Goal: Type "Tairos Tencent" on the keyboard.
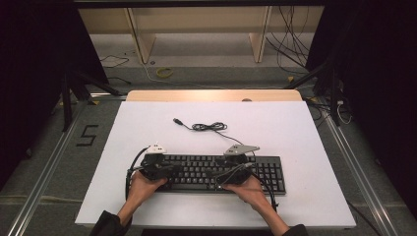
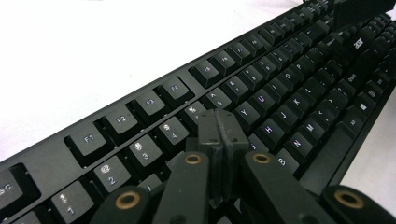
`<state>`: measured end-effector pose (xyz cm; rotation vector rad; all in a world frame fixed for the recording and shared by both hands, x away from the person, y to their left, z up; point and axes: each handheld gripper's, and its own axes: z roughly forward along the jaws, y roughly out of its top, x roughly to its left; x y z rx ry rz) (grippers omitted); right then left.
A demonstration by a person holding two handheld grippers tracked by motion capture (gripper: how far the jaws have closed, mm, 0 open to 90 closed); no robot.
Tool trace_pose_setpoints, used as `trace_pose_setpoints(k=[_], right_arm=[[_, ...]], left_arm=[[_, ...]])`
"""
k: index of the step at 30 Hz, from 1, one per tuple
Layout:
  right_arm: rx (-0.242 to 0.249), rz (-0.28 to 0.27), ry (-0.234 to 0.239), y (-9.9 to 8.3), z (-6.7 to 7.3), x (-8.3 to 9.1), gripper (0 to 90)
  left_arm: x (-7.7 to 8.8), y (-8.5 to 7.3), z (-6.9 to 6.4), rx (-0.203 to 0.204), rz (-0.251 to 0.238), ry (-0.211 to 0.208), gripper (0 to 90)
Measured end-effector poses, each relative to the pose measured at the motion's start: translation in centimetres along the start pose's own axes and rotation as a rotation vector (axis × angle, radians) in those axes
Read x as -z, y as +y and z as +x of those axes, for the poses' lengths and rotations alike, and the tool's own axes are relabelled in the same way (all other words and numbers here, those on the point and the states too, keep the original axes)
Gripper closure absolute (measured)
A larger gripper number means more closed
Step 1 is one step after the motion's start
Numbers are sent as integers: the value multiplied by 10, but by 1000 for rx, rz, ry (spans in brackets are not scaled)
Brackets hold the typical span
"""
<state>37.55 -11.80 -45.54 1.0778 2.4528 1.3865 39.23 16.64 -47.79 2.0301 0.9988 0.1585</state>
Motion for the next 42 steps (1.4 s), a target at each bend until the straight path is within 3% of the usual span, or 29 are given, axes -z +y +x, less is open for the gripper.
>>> trace_pose_setpoints(k=[10, 17, 21, 28, 39, 42], right_arm=[[-3, 1, -3, 0, 0, 1, 381], [1, 2, -6, -1, 0, 0, 381], [-1, -4, -6, 0, -1, 1, 381], [-6, -7, -5, 0, -2, 0, 380], [-11, -11, -7, 1, -3, -1, 381], [-11, -11, -15, 2, -4, -2, 385]], left_arm=[[-6, -1, 1, -2, 35, 5, 893], [-6, -1, 0, 3, 37, -3, 894], [-2, 0, 0, 6, 11, 3, 889], [7, 3, -2, 24, -36, -46, 731], [22, 1, 0, 53, -103, -67, 430], [25, 0, -2, 64, -118, -76, 386]])
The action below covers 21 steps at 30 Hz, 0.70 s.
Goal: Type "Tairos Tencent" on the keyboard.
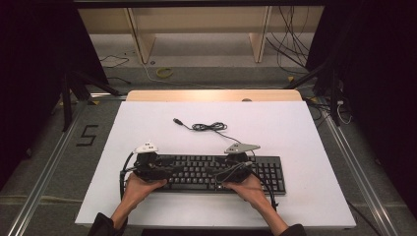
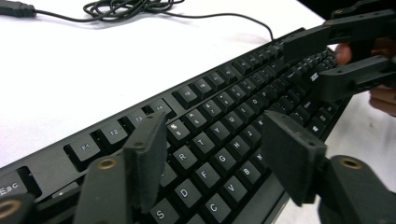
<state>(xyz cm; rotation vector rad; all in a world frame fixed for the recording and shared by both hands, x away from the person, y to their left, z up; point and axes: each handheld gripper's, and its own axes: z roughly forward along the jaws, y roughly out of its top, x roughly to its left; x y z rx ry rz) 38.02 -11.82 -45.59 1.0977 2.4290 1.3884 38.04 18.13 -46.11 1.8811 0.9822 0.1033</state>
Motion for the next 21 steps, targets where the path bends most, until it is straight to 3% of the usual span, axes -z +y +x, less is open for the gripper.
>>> trace_pose_setpoints(k=[8, 17, 21], right_arm=[[3, 16, -22, 0, -2, -2, 454], [15, 33, -38, 0, -3, -7, 654], [16, 43, -29, 1, -2, -10, 726]], left_arm=[[10, -1, -2, -5, -34, -14, 315], [17, -3, -2, -2, -42, -7, 298], [20, -3, -2, -5, -60, -22, 279]])
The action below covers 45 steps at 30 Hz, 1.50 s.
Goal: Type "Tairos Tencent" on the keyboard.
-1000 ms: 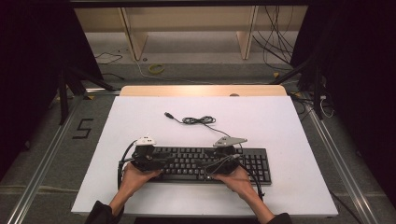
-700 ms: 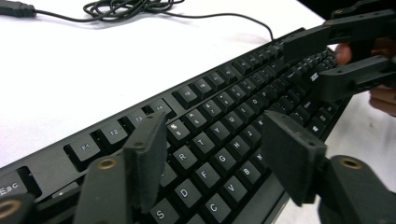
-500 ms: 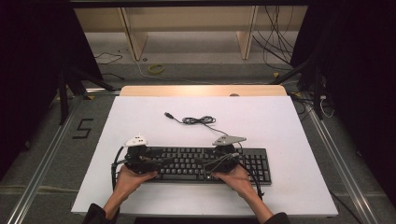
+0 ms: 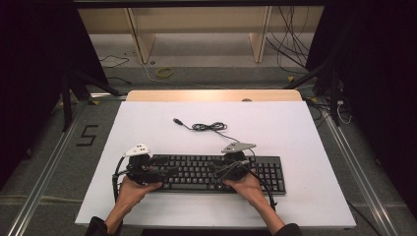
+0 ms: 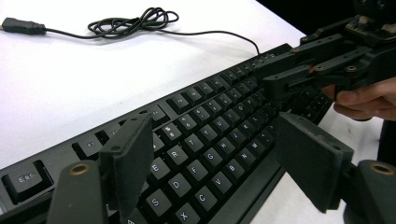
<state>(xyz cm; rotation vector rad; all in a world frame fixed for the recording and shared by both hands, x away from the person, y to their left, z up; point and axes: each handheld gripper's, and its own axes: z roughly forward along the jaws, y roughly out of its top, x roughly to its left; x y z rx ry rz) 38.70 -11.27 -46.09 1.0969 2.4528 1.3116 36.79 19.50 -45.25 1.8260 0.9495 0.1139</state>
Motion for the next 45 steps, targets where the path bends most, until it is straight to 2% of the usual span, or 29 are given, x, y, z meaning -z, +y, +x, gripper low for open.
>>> trace_pose_setpoints(k=[13, 25, 45], right_arm=[[15, 41, 4, 2, 3, -11, 897], [23, 84, -12, 0, 4, -19, 900], [25, 106, -19, -2, 4, -24, 900]], left_arm=[[7, -3, -2, -9, -8, 5, 277], [10, -8, -5, -16, -5, 3, 279], [15, -13, -4, -19, -1, 5, 282]])
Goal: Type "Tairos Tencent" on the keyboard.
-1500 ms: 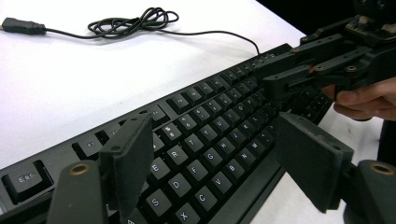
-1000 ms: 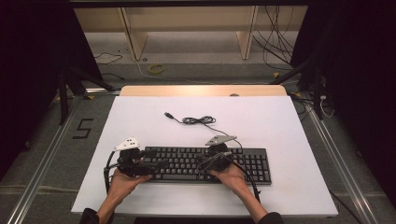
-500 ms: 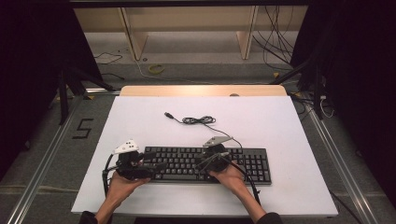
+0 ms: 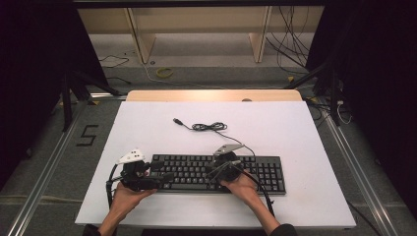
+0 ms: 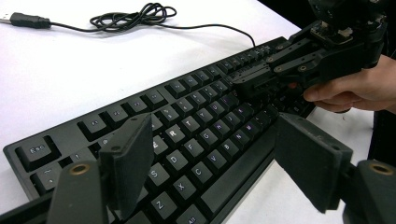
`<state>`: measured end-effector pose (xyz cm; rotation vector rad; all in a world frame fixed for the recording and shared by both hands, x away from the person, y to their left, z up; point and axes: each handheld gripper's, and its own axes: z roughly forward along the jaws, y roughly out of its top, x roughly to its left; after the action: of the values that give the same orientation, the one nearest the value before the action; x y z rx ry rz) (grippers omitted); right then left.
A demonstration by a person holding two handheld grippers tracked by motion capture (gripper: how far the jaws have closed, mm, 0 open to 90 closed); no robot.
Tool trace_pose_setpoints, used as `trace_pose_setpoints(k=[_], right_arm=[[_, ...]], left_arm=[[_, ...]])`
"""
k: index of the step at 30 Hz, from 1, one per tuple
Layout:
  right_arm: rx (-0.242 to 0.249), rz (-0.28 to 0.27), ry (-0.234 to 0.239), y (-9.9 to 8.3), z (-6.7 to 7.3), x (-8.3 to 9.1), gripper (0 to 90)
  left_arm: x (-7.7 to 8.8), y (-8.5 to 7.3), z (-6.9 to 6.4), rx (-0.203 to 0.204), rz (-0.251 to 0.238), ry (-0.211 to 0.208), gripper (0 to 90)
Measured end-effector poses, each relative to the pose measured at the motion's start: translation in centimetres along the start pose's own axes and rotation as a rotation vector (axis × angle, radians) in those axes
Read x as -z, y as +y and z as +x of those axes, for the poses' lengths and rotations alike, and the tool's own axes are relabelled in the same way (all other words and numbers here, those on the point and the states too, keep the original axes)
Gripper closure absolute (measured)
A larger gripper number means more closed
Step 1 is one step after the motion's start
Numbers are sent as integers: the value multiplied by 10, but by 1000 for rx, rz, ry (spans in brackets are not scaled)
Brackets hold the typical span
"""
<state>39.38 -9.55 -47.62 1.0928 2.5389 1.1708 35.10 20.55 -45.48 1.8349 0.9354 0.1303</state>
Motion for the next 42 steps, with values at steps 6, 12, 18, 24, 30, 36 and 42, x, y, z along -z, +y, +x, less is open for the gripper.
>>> trace_pose_setpoints(k=[6, 12, 18, 24, 30, 36, 42], right_arm=[[12, 9, -11, -1, 1, -2, 900], [-19, -18, 1, 0, -1, 2, 876], [-26, -66, 25, 1, -1, 10, 795], [-33, -95, 42, 2, -1, 17, 674], [-37, -117, 68, 3, 0, 24, 570], [-29, -123, 88, 3, 5, 25, 509], [-33, -120, 90, 3, 8, 27, 459]], left_arm=[[-1, -1, 1, 0, 6, 3, 283], [-1, -1, 3, 5, 4, 9, 286], [-2, -2, 5, 7, 9, 17, 291], [-3, -3, 7, 6, 16, 30, 306], [-4, -3, 8, 3, 23, 39, 327], [-5, -3, 9, -6, 30, 46, 354], [-6, -4, 11, -7, 40, 54, 415]])
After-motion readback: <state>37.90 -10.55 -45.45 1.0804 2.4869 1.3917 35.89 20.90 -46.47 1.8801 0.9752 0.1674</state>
